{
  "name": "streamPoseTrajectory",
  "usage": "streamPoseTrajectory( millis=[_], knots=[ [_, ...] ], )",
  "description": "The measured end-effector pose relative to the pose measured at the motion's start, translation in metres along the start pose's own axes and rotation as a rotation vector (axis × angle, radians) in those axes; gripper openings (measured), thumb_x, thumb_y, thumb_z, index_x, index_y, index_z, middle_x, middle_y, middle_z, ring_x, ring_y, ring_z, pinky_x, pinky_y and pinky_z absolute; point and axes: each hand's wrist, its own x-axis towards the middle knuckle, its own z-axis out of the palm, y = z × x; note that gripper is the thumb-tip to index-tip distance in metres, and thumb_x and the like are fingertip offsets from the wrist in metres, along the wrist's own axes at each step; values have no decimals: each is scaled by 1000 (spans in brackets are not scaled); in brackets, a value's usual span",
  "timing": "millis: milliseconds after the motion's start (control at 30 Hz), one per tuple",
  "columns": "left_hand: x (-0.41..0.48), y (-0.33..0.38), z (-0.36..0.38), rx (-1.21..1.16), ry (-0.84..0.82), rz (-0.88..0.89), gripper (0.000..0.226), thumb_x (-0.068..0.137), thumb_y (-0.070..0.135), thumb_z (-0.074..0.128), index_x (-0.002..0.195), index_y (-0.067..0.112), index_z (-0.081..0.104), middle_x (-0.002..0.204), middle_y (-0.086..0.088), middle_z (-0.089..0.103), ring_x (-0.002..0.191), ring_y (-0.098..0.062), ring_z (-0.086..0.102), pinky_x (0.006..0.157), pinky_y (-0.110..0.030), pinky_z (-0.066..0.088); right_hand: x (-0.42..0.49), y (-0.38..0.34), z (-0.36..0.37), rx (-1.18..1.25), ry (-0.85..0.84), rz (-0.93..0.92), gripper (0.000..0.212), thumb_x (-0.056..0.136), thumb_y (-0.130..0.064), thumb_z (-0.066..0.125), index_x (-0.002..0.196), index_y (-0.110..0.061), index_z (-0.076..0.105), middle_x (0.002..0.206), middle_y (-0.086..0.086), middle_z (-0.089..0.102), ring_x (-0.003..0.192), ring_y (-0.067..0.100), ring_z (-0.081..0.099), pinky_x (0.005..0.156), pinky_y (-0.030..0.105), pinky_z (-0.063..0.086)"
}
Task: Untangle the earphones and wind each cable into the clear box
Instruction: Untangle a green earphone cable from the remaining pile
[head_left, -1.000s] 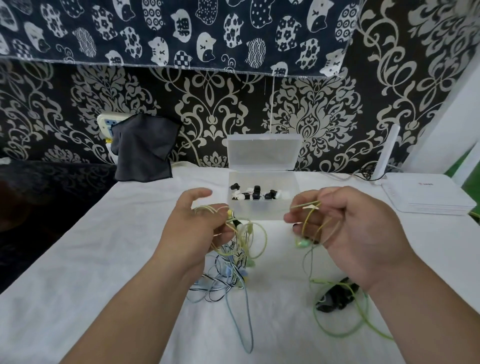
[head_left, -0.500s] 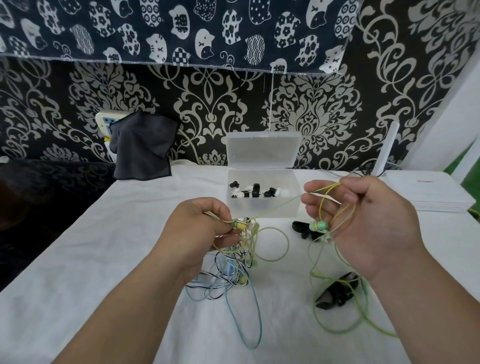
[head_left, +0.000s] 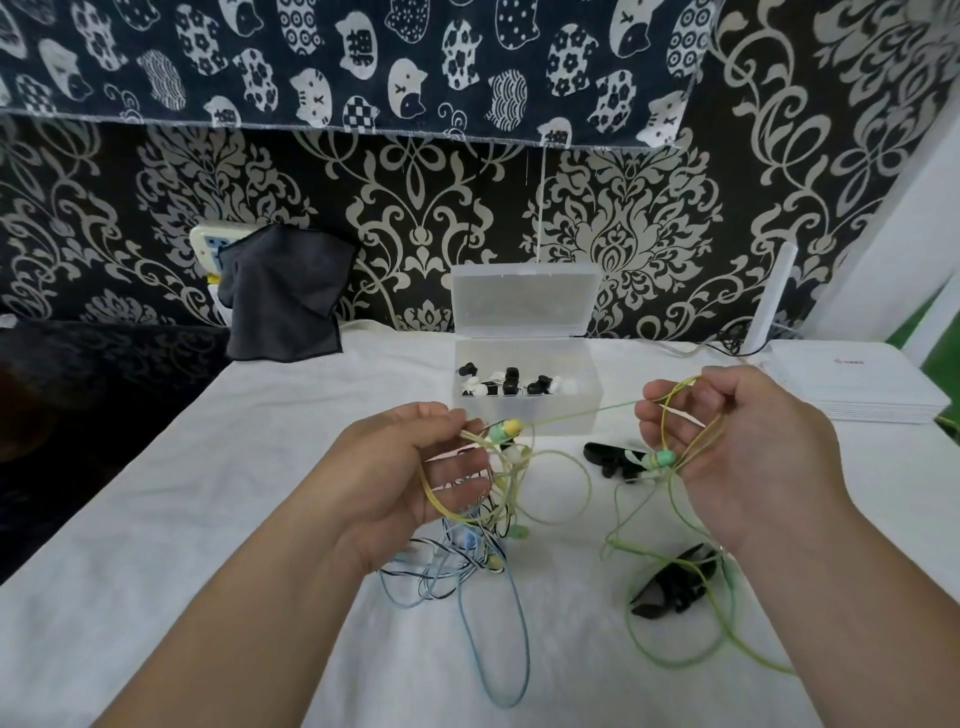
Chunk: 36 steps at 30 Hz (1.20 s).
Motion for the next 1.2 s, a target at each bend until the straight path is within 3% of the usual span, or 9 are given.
streamPoseTrajectory(
  millis=[100, 267, 433, 600, 700, 867, 1067, 1200],
  knots=[
    [2, -4, 3, 71, 81, 16, 17, 100, 7, 51, 83, 10, 52, 63, -6, 66, 54, -23, 65, 47, -30, 54, -2, 2, 3, 1, 5, -11, 36, 91, -14, 48, 57, -15, 38, 65, 11, 64, 52, 24, 61, 53, 28, 49],
    [2, -5, 2, 141, 13, 27, 15, 98, 0, 48, 86, 10, 47, 76, -15, 68, 64, -30, 69, 58, -37, 59, -6, -3, 4, 19, -59, -65, 35, 91, -13, 47, 59, -15, 35, 68, 11, 60, 53, 23, 57, 57, 30, 46],
    [-1, -6, 5, 273, -36, 76, 11, 87, -5, 59, 88, 5, 58, 73, -11, 57, 61, -22, 59, 61, -31, 58, -16, -6, 9, 11, -255, -78, 35, 96, -13, 40, 61, -15, 34, 70, 10, 61, 57, 22, 57, 59, 32, 45],
    [1, -12, 6, 325, 39, 142, 7, 84, -4, 70, 90, -1, 68, 67, -13, 63, 57, -20, 61, 54, -25, 55, -28, -12, 13, 10, -444, -87, 30, 89, -13, 40, 59, -15, 33, 69, 11, 62, 58, 21, 57, 62, 35, 41],
    [3, -12, 3, 312, 75, 162, 8, 84, -8, 68, 85, 0, 67, 66, -16, 66, 57, -23, 64, 56, -26, 59, -32, -15, 14, 1, -528, -92, 23, 77, -18, 45, 56, -15, 35, 70, 12, 63, 59, 23, 56, 59, 33, 43],
    [2, -12, 5, 372, 49, 218, 11, 87, -7, 64, 93, 2, 69, 70, -17, 67, 64, -26, 66, 68, -35, 59, -37, -12, 18, -66, -645, -59, 26, 79, -16, 44, 53, -13, 39, 71, 18, 63, 58, 27, 58, 52, 29, 50],
    [-2, -11, 8, 422, 7, 250, 17, 73, 3, 81, 88, 6, 72, 73, -12, 67, 63, -23, 64, 70, -38, 60, -35, -5, 18, -145, -651, -66, 24, 80, -15, 46, 58, -9, 39, 75, 22, 64, 61, 29, 61, 56, 33, 52],
    [1, -12, 5, 450, 49, 273, 5, 82, -3, 73, 81, 2, 72, 69, -15, 67, 59, -22, 62, 63, -31, 59, -29, -7, 15, -123, -538, -67, 24, 85, -14, 45, 62, -10, 36, 73, 17, 64, 60, 25, 61, 58, 32, 49]
  ],
)
